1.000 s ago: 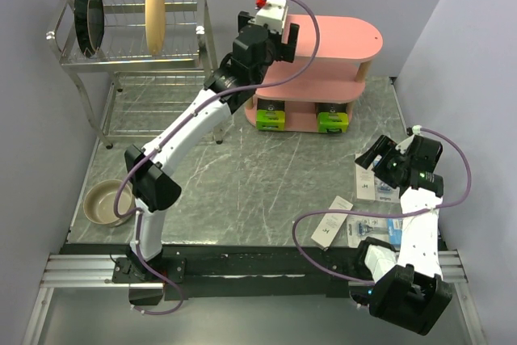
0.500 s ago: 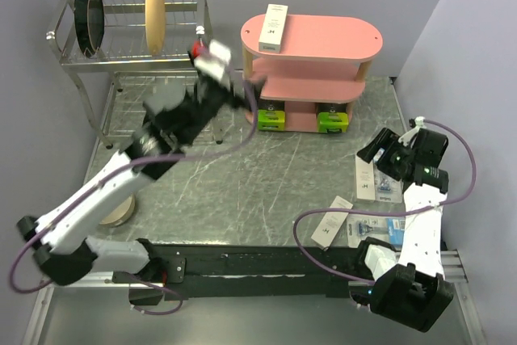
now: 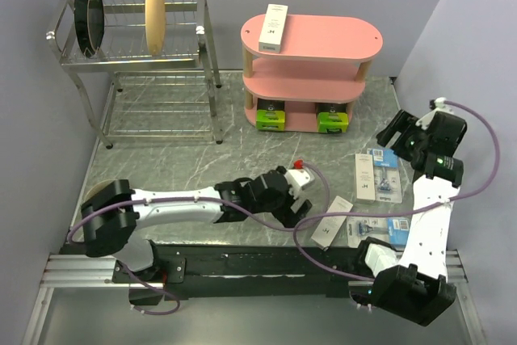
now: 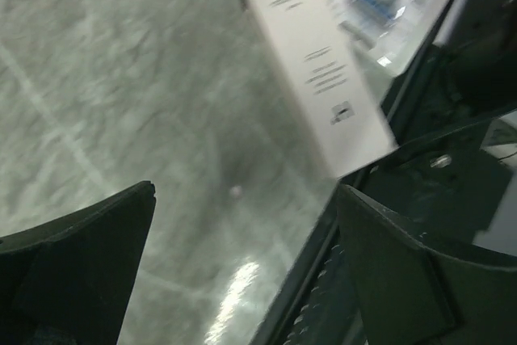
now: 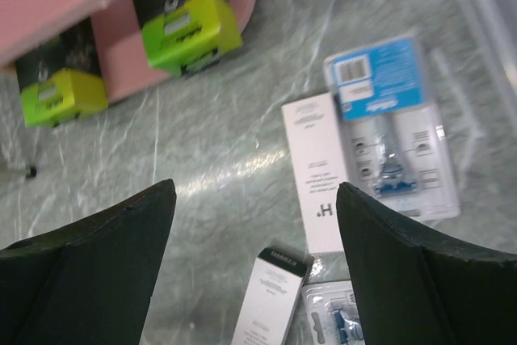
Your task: Place and organize the shaving razors onto the shelf
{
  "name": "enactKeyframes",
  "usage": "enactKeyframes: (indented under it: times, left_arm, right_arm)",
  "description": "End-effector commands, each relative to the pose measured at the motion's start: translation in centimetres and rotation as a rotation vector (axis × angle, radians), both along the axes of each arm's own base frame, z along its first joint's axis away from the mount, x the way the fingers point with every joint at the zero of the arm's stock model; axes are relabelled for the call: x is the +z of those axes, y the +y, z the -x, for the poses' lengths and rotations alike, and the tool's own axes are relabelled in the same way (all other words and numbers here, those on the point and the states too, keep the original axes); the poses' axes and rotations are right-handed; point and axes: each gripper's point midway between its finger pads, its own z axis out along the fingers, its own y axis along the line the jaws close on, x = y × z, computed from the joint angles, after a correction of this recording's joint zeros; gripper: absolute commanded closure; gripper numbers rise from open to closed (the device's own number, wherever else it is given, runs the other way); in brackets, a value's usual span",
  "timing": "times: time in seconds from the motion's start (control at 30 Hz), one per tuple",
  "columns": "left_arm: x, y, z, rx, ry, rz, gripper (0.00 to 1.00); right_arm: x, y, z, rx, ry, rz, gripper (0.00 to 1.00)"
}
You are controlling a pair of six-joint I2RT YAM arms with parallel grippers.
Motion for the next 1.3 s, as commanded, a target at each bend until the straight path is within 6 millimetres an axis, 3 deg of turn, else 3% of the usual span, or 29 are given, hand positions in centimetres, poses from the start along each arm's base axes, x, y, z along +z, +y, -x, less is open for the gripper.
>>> enactKeyframes:
  times: [0.0,0.03,0.1,0.2,0.23,0.27,0.33,0.47,0.5,0.57,0.6,0.8,0.93,1.1,1.17,1.27]
  left_arm:
    - [4.3,-5.2,1.0,0.018,0.028,0.176,0.00]
    - [2.9,-5.7,1.2,0.027,0.045,0.146,0.01]
    - [2.9,-7.0,2.1,0.007,0.054,0.149,0.00]
    - [1.3,-8.2,3.3,-0.013,0.075,0.104,0.01]
    - [-0.1,-8.5,3.5,-0.010,0.081,0.071,0.01]
    - [0.0,-9.0,3.6,-0.009,0.075,0.069,0.00]
    - [-2.1,-9.2,4.3,-0.011,0.090,0.011,0.01]
    - [-3.1,-10.6,5.4,-0.020,0.085,-0.010,0.01]
    - [-4.5,-10.6,5.5,-0.009,0.085,-0.044,0.01]
    - [-5.1,-11.1,5.4,0.015,0.085,-0.077,0.01]
    - [-6.5,-11.0,4.7,0.056,0.080,-0.108,0.00]
    - [-8.7,-11.7,2.6,0.159,0.069,-0.158,0.03]
    - [-10.3,-10.5,0.1,0.251,0.145,-0.173,0.27]
    - [-10.5,-8.0,-6.9,0.444,0.199,-0.135,0.33]
    - [-9.7,-7.8,-9.8,0.498,0.216,-0.096,0.33]
    - [-8.8,-8.7,-12.2,0.527,0.256,-0.034,0.34]
  right_arm:
    - [3.4,-1.9,1.6,-0.145,-0.029,0.057,0.12]
    - [3.2,-1.8,2.0,-0.167,-0.015,0.036,0.12]
    - [2.9,-1.4,2.4,-0.166,-0.014,0.014,0.12]
    - [2.1,-0.5,3.0,-0.158,-0.018,-0.017,0.12]
    - [2.0,-0.5,3.1,-0.157,-0.022,-0.021,0.12]
    - [1.7,-0.3,3.2,-0.152,-0.019,-0.025,0.12]
    - [1.8,-0.2,3.3,-0.155,-0.031,-0.026,0.12]
    - [2.1,0.1,3.4,-0.148,-0.051,-0.035,0.12]
    - [2.3,0.2,3.4,-0.144,-0.057,-0.035,0.12]
    - [2.5,0.4,3.4,-0.137,-0.066,-0.037,0.12]
    - [2.7,0.5,3.5,-0.134,-0.071,-0.039,0.12]
    - [2.1,1.2,4.3,-0.129,-0.071,-0.063,0.12]
    - [1.4,1.9,5.0,-0.118,-0.061,-0.077,0.13]
    - [0.1,2.2,5.5,-0.104,-0.025,-0.087,0.15]
    - [-0.9,2.5,5.7,-0.085,-0.004,-0.097,0.16]
    - [-3.5,2.8,5.9,-0.077,0.060,-0.116,0.18]
